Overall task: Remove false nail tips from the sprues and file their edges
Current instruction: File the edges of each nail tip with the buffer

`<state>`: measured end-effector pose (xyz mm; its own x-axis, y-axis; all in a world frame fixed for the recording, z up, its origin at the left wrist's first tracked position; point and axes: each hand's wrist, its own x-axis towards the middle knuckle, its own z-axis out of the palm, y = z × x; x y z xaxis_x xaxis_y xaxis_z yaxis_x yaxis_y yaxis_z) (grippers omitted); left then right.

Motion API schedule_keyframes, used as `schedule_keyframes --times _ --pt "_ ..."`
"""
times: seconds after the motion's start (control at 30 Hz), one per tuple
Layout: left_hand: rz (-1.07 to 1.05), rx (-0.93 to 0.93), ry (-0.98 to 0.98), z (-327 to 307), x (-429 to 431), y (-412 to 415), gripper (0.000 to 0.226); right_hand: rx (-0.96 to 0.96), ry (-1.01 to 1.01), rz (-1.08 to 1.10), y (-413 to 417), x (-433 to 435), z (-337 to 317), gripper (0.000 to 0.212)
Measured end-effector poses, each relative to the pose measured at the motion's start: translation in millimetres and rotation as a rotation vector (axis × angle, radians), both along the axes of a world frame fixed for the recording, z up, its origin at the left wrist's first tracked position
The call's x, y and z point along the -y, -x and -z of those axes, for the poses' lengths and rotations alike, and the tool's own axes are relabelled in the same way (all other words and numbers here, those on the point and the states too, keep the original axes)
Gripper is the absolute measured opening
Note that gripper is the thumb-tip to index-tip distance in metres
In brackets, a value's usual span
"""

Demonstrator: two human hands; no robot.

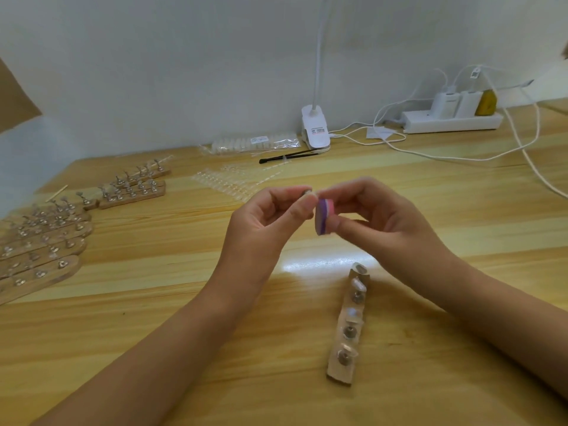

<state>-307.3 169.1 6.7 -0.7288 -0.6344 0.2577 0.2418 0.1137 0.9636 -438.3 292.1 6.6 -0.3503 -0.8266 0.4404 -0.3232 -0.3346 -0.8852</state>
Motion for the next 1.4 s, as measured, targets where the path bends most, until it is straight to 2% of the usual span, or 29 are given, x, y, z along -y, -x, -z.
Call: schedule_keyframes --times 0.17,0.3,0.4,0.53,0.73,0.87,1.1,1.27,1.4 --pt "0.169 0.206 -0.117 -3.7 6.4 -1.3 0.032 0.173 0.102 0.103 18.1 -4.9 -15.8 0.029" --pt "0.433 0.425 0.044 -8.5 9.0 -6.3 0.016 0.284 0.088 0.189 41.4 -5.2 -12.8 0.022" --pt "0.505 0.479 0.161 -13.2 7.1 -8.4 0.011 0.320 0.035 0.224 45.9 -2.6 -7.1 0.022" --pt "0.468 0.488 0.341 -15.4 6.7 -11.8 0.017 0.294 -0.024 0.202 44.4 0.3 -2.4 0.023" --pt "0.481 0.536 0.531 -9.3 4.7 -11.6 0.015 0.261 -0.094 0.172 44.9 1.2 -1.3 0.024" --pt "0.397 0.533 0.665 -1.9 3.7 -9.3 0.028 0.254 -0.118 0.163 44.7 2.2 0.1 0.022" --pt "0.467 0.482 0.603 -1.1 1.9 -8.3 0.013 0.242 -0.143 0.154 45.2 2.3 0.5 0.022" --pt "0.400 0.491 0.624 -3.1 8.1 -9.1 0.005 0.239 -0.156 0.152 45.4 1.7 0.2 0.024" --pt "0.407 0.634 0.665 -6.3 21.9 -12.1 0.010 0.219 -0.161 0.153 45.7 1.3 0.1 0.023"
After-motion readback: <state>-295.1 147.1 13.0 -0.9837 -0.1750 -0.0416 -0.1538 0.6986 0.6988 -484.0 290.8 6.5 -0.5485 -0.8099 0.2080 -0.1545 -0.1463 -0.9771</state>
